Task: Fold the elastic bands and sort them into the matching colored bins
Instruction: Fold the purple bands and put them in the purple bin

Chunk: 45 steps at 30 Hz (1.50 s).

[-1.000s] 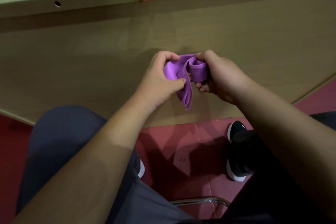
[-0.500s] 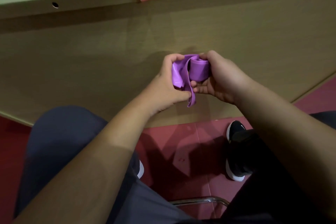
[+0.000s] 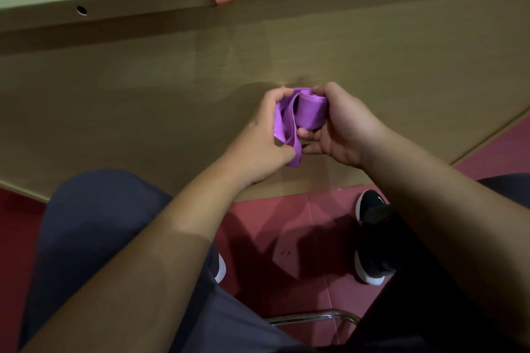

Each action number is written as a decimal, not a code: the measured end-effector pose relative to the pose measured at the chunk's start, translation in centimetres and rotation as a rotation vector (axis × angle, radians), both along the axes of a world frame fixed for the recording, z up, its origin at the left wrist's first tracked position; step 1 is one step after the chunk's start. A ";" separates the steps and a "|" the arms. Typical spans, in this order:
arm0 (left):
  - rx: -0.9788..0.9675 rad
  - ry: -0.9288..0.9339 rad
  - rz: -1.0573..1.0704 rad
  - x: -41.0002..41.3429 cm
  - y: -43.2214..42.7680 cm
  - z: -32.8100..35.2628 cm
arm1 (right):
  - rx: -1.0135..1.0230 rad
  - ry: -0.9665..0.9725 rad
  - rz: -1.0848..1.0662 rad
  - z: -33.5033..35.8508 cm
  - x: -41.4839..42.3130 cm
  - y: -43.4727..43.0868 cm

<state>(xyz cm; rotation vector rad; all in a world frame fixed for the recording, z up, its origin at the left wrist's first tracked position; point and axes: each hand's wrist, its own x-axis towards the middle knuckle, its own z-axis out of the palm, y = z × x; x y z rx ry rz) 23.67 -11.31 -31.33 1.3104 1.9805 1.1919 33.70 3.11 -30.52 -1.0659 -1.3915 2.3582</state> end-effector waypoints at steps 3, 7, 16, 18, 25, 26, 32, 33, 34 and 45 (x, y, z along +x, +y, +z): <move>0.011 0.042 0.006 -0.2 0.0 0.2 | 0.014 -0.024 0.010 -0.2 -0.1 0.2; -0.010 0.047 0.012 -0.5 -0.4 0.9 | 0.019 -0.050 0.043 0.0 0.0 0.5; 0.019 -0.053 0.064 -0.7 -0.9 0.7 | -0.058 -0.040 0.171 0.1 0.1 0.6; -0.008 -0.075 0.055 -1.3 -0.9 0.5 | -0.057 -0.046 0.161 0.1 0.0 0.6; -0.034 -0.178 0.002 -2.7 -1.2 0.3 | -0.087 -0.052 0.210 0.1 0.2 0.6; -0.015 -0.190 0.010 -2.6 -1.1 0.2 | -0.097 -0.045 0.217 0.1 0.2 0.6; 0.067 -0.214 0.074 -1.9 -0.8 -0.4 | -0.164 -0.007 0.185 -0.2 0.1 0.6; 0.061 -0.199 0.073 -1.9 -0.8 -0.3 | -0.162 -0.011 0.175 -0.1 0.0 0.6; 0.056 -0.192 0.065 -1.9 -0.8 -0.2 | -0.159 -0.015 0.166 -0.1 -0.1 0.5; 0.017 -0.349 -0.133 -2.9 -1.3 0.9 | -0.140 0.038 0.155 0.2 0.1 1.2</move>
